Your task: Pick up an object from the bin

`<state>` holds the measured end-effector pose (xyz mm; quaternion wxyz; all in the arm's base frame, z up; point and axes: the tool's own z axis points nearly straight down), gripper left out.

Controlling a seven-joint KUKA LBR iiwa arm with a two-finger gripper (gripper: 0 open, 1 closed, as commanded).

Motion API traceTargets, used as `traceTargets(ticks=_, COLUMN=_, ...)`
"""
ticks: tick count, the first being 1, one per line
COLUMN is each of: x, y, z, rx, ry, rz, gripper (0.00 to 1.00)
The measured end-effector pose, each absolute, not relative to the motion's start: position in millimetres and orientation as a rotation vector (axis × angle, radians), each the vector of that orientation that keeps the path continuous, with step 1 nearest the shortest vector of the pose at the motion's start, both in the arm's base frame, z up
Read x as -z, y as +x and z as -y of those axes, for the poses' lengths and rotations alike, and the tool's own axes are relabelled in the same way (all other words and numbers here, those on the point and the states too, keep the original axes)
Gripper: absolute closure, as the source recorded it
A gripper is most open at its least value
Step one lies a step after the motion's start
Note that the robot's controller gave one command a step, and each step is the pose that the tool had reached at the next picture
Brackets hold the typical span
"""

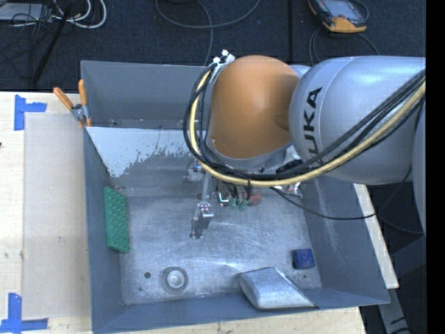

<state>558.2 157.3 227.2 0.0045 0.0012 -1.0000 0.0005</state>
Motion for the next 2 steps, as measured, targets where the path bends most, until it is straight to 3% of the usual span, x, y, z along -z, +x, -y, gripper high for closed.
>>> traceTargets(ticks=1, x=-124.3, y=503.0, z=-146.7, rx=-0.005, ry=-0.014, rz=3.129, gripper=0.00)
traceTargets(ticks=2, x=-69.8, y=486.4, z=-150.2, rx=0.002, ry=0.073, rz=3.144, gripper=0.00)
